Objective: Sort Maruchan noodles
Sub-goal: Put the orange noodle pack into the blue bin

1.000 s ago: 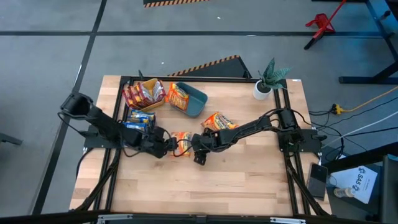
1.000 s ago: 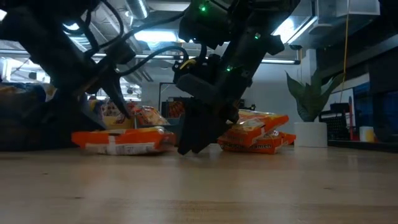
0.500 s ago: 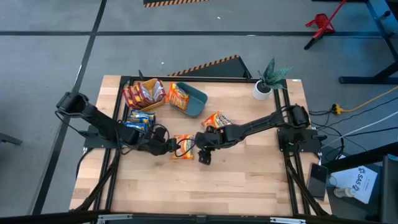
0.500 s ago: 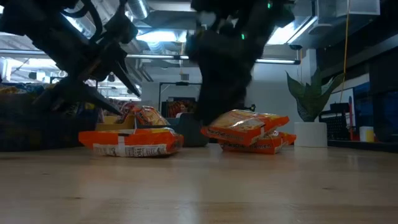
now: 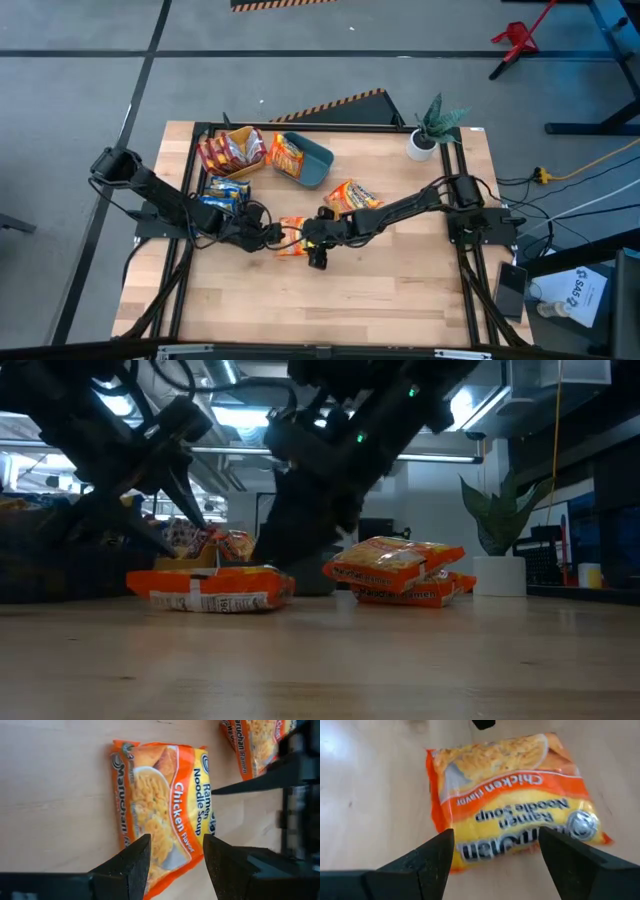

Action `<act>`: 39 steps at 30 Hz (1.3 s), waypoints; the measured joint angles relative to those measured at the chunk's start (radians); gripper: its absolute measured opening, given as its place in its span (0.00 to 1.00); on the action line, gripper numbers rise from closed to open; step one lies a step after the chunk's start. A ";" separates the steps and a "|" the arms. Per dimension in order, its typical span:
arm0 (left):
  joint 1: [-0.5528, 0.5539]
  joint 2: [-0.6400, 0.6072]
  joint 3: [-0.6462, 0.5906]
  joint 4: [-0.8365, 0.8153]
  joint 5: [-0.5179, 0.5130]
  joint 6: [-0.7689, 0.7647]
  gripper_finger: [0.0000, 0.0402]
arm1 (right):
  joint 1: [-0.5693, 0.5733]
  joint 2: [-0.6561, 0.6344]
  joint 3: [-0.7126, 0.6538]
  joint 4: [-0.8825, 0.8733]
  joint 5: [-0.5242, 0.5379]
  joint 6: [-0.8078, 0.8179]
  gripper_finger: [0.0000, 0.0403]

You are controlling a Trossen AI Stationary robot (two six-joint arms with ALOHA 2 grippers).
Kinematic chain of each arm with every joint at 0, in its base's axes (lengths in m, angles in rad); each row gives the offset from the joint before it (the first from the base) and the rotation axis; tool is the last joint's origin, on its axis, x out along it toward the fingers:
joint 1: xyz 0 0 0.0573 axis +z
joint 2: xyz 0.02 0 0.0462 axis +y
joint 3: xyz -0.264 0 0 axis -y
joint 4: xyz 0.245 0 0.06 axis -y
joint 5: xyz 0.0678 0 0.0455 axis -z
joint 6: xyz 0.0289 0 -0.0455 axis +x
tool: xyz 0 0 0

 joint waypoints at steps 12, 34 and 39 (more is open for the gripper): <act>0.000 0.000 0.000 0.009 -0.024 -0.030 0.44 | 0.001 0.008 0.001 -0.085 0.007 0.050 0.69; -0.049 0.098 0.000 0.053 -0.171 -0.048 0.44 | 0.000 0.007 -0.079 -0.023 -0.010 0.136 0.69; -0.038 0.186 -0.003 0.132 -0.138 -0.032 0.44 | 0.000 0.007 -0.079 -0.023 -0.019 0.123 0.69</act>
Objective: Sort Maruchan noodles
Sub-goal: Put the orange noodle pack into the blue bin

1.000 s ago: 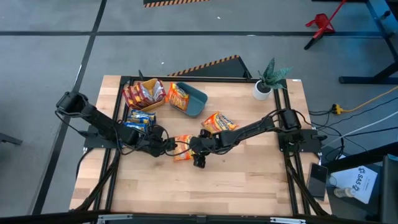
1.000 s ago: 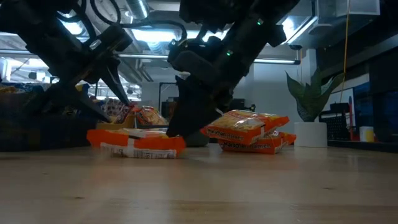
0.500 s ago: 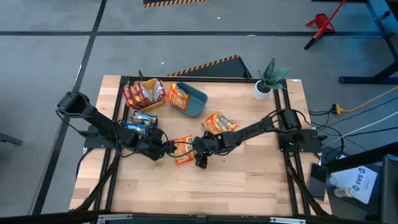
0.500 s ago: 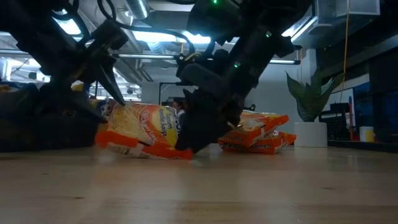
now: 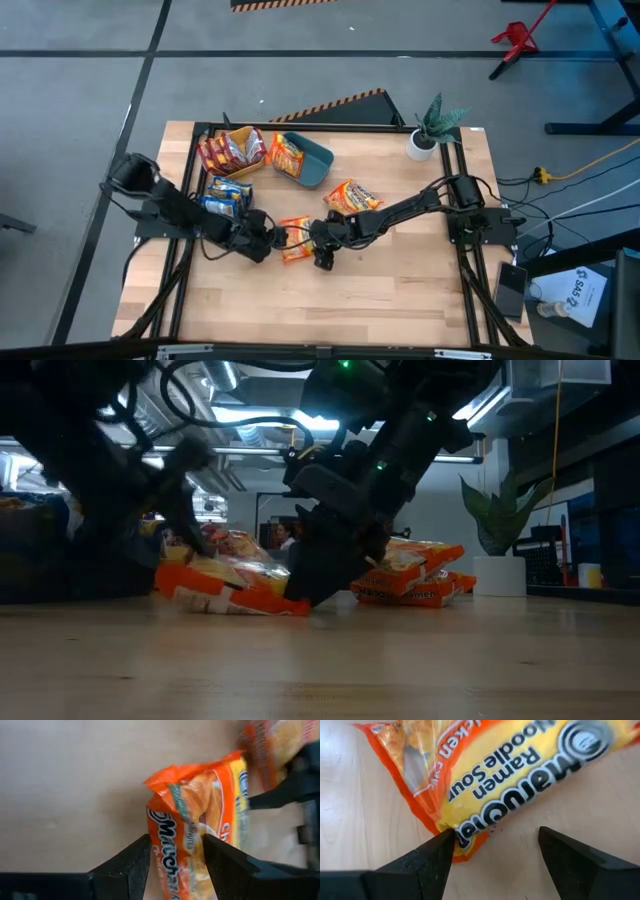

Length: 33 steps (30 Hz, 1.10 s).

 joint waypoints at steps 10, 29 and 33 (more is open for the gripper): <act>0.003 0.135 -0.002 0.270 -0.052 -0.045 0.42 | 0.002 0.000 -0.001 -0.007 -0.007 -0.021 0.69; -0.002 0.104 0.003 0.354 -0.025 -0.043 0.07 | 0.000 -0.321 0.001 -0.223 -0.016 -0.017 0.69; -0.002 0.104 0.003 0.379 -0.043 -0.020 0.01 | 0.000 -0.412 0.001 -0.301 0.083 -0.014 0.69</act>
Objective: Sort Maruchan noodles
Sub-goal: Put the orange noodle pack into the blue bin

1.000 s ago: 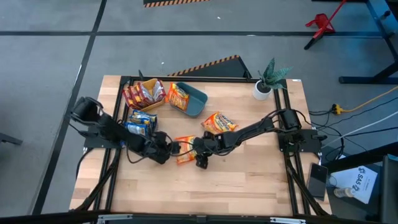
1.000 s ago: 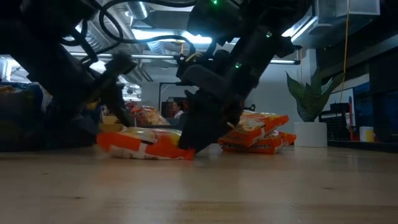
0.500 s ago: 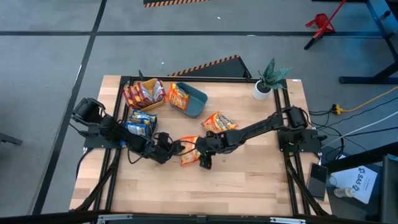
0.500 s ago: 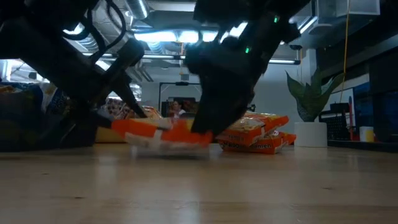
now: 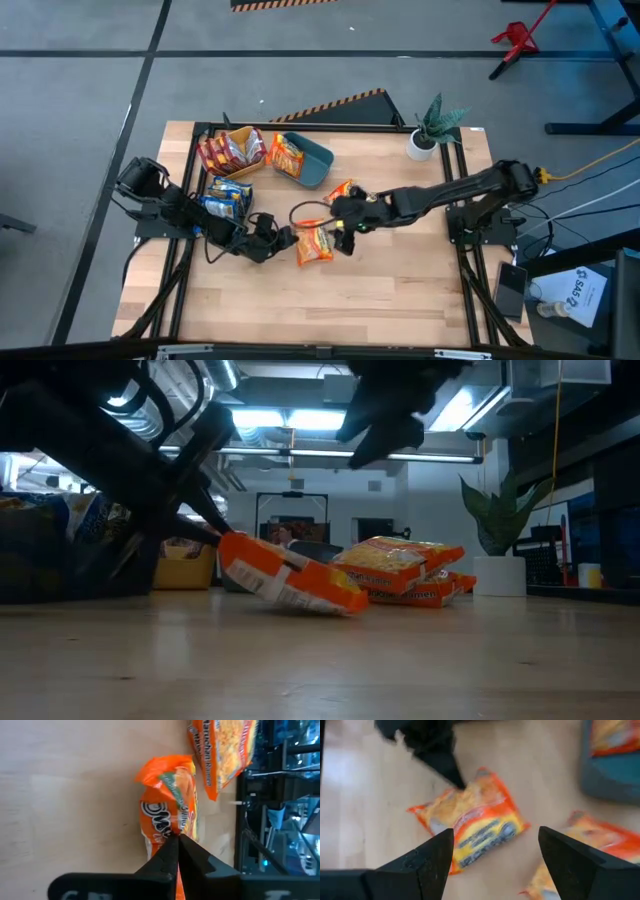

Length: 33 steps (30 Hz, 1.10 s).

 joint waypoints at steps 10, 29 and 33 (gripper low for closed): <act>0.000 0.000 0.000 0.119 -0.081 0.002 0.00 | 0.001 -0.060 -0.001 -0.058 0.021 0.044 0.69; 0.135 -0.037 0.099 0.312 -0.079 0.212 0.00 | 0.000 -0.382 0.000 -0.357 0.306 0.133 0.69; 0.199 -0.094 0.153 0.298 -0.034 0.322 0.00 | 0.000 -0.404 -0.001 -0.405 0.329 0.135 0.69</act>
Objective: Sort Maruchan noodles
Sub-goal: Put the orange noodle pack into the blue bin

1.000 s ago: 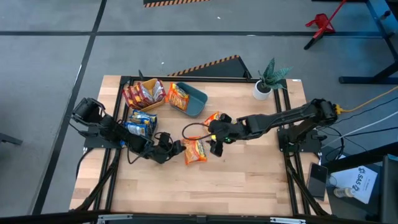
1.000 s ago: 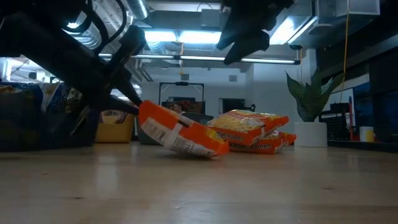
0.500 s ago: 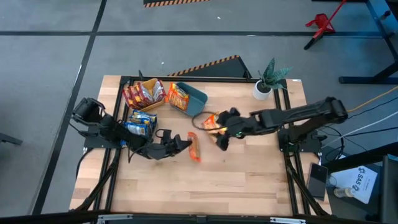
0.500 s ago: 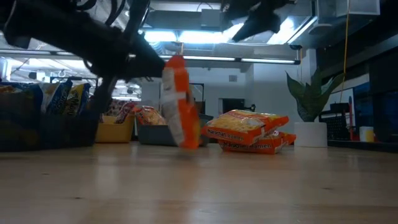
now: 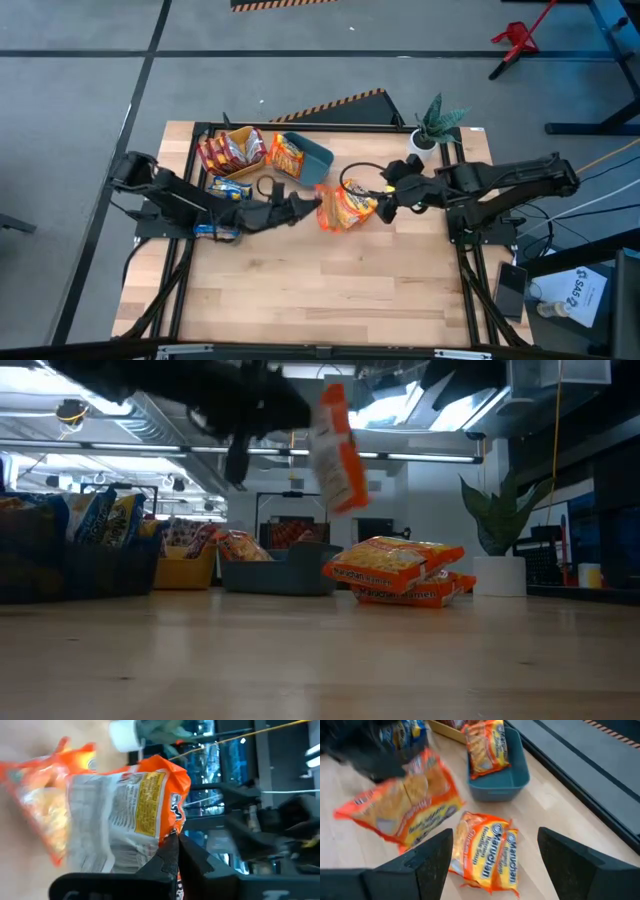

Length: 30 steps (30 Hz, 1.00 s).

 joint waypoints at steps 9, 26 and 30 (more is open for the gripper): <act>0.191 -0.103 0.064 -0.200 0.120 0.192 0.00 | 0.001 -0.004 -0.005 -0.013 0.008 -0.020 0.69; 0.600 -0.131 0.068 -0.513 0.472 0.408 0.00 | 0.001 -0.003 -0.134 0.066 0.004 -0.003 0.69; 0.646 -0.131 0.068 -0.566 0.499 0.464 0.00 | 0.000 -0.003 -0.176 0.125 -0.012 -0.004 0.69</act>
